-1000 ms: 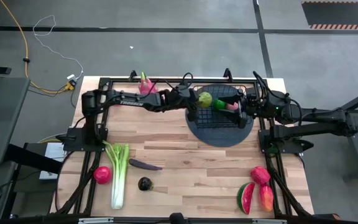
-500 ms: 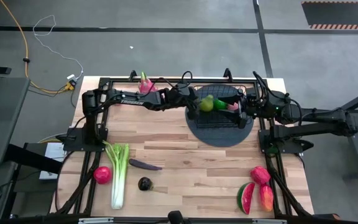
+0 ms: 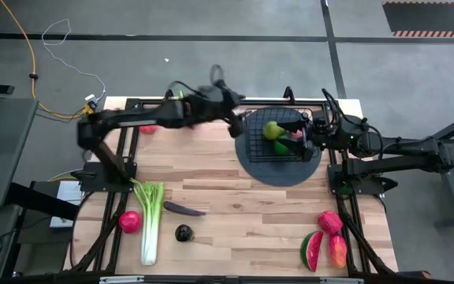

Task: Build produce basket
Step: Put the bell pepper into the wire basket

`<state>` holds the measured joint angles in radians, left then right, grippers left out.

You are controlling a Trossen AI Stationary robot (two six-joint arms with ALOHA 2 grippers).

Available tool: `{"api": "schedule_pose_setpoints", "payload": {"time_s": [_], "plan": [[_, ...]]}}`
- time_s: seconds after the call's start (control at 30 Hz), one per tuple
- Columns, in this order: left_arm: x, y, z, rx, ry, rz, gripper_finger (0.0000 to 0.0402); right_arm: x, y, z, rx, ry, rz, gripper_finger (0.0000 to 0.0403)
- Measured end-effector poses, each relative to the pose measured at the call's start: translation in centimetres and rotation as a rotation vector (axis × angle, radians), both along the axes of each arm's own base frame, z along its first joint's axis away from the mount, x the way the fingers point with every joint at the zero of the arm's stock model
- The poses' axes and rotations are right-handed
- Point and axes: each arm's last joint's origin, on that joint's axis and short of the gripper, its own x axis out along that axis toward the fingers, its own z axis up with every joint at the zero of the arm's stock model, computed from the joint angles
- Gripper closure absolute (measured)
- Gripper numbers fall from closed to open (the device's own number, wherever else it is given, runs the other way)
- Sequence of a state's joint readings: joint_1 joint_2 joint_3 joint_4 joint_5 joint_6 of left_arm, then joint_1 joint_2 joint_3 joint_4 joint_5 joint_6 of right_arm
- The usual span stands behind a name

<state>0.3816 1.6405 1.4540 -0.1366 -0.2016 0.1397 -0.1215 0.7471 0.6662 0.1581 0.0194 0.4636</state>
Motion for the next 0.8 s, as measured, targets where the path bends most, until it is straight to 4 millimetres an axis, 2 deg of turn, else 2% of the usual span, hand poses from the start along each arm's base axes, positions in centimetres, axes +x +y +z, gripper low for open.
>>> {"api": "schedule_pose_setpoints", "payload": {"time_s": [0.13, 0.27, 0.43, 0.53, 0.67, 0.8], "plan": [[-4.1, -1.7, 3.3, -0.132, -0.132, -0.091, 0.0160, 0.0, 0.0, 0.0, 0.003, 0.001, 0.000, 0.0041], [-8.4, -4.9, 4.6, -0.215, -0.272, -0.204, 0.0160, 0.0, 0.0, 0.0, 0.001, 0.002, 0.000, 0.0041], [-13.3, -9.4, 3.2, -0.233, -0.432, -0.260, 0.0160, 0.0, 0.0, 0.0, -0.049, 0.009, -0.003, 0.0041], [-16.1, -11.4, 1.8, -0.263, -0.515, -0.207, 0.0161, 0.0, 0.0, 0.0, -0.068, 0.012, -0.004, 0.0041], [-19.4, -13.2, 0.2, -0.301, -0.591, -0.135, 0.0161, 0.0, 0.0, 0.0, -0.074, 0.012, 0.008, 0.0041], [-21.6, -14.0, -0.1, -0.310, -0.634, -0.207, 0.0161, 0.0, 0.1, 0.0, -0.092, 0.011, 0.020, 0.0041]]}}
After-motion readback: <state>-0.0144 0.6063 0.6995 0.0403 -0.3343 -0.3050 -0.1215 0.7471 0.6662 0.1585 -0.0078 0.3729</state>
